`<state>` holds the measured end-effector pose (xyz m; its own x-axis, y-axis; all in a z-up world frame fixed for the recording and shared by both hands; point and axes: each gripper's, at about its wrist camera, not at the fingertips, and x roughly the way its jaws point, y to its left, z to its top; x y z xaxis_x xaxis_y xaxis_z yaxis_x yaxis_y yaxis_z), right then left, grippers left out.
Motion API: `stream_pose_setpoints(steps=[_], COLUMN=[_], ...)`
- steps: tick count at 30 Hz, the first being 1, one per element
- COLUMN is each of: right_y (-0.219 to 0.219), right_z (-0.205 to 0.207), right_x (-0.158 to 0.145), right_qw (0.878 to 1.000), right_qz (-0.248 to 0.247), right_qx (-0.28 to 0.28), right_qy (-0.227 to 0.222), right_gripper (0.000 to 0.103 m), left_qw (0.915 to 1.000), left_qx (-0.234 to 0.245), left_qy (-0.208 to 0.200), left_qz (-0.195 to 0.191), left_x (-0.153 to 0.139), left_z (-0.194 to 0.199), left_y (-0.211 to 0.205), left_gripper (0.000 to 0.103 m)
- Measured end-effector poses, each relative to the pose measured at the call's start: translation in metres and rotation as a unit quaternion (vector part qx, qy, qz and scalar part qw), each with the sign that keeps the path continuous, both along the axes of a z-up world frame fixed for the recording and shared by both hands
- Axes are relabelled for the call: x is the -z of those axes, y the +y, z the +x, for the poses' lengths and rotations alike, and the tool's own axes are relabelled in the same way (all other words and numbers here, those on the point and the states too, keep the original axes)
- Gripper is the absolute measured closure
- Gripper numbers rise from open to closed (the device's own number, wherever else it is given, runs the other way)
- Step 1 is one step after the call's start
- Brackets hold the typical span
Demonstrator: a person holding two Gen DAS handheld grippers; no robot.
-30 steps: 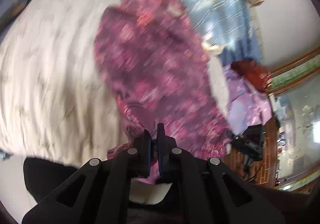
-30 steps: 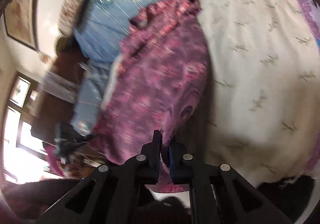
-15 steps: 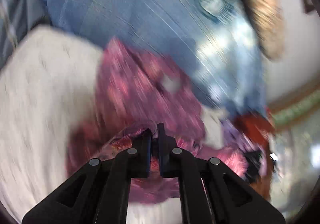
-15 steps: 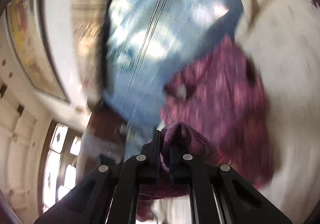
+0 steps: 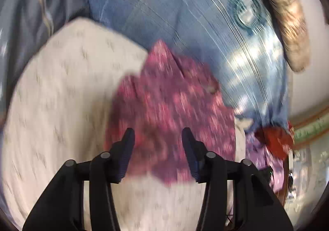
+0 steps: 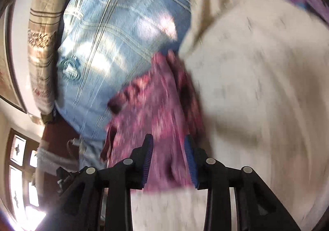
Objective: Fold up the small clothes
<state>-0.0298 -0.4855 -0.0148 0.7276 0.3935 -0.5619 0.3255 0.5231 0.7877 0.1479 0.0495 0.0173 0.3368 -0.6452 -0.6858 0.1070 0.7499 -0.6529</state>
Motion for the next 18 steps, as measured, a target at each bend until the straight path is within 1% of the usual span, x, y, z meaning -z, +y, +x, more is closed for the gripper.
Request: stream_pose_setpoints(steps=[2, 4, 5, 6, 7, 9, 12, 14, 15, 16, 17, 18], right_y=[0.01, 0.017, 0.023, 0.028, 0.033, 0.04, 0.039, 0.034, 0.031, 0.03, 0.029, 0.029], right_z=[-0.014, -0.023, -0.023, -0.019, -0.016, -0.011, -0.004, 0.004, 0.009, 0.014, 0.021, 0.029], right_x=[0.01, 0.018, 0.021, 0.026, 0.031, 0.038, 0.038, 0.04, 0.043, 0.042, 0.041, 0.038], right_qw=[1.0, 0.999, 0.999, 0.999, 0.999, 0.998, 0.998, 0.997, 0.995, 0.994, 0.995, 0.995], right_qz=[0.018, 0.029, 0.032, 0.033, 0.036, 0.047, 0.051, 0.068, 0.082, 0.085, 0.076, 0.063], right_qx=[-0.004, -0.021, -0.027, -0.03, -0.029, -0.017, 0.014, 0.041, 0.055, 0.064, 0.072, 0.073], right_qy=[-0.001, 0.003, 0.006, 0.014, 0.025, 0.033, 0.017, 0.009, 0.009, 0.007, 0.004, 0.002], right_gripper=[0.054, 0.052, 0.051, 0.048, 0.047, 0.046, 0.041, 0.034, 0.033, 0.033, 0.035, 0.052], left_qw=[0.9995, 0.9976, 0.9967, 0.9953, 0.9942, 0.9927, 0.9914, 0.9896, 0.989, 0.9891, 0.99, 0.9918], left_qx=[0.014, 0.034, 0.041, 0.038, 0.036, 0.022, -0.008, -0.024, -0.028, -0.032, -0.035, -0.038], left_qy=[0.015, 0.027, 0.033, 0.044, 0.053, 0.069, 0.086, 0.097, 0.102, 0.1, 0.095, 0.083], left_qz=[-0.025, -0.055, -0.062, -0.078, -0.087, -0.097, -0.099, -0.103, -0.104, -0.103, -0.098, -0.09], left_x=[0.015, 0.034, 0.039, 0.048, 0.053, 0.061, 0.071, 0.078, 0.08, 0.079, 0.076, 0.071], left_z=[-0.023, -0.039, -0.042, -0.043, -0.042, -0.036, -0.021, -0.007, -0.002, 0.005, 0.007, 0.011], left_y=[-0.005, -0.01, -0.014, -0.018, -0.021, -0.024, -0.028, -0.031, -0.033, -0.036, -0.035, -0.038], left_gripper=[0.041, 0.041, 0.041, 0.041, 0.041, 0.041, 0.041, 0.041, 0.041, 0.041, 0.044, 0.058])
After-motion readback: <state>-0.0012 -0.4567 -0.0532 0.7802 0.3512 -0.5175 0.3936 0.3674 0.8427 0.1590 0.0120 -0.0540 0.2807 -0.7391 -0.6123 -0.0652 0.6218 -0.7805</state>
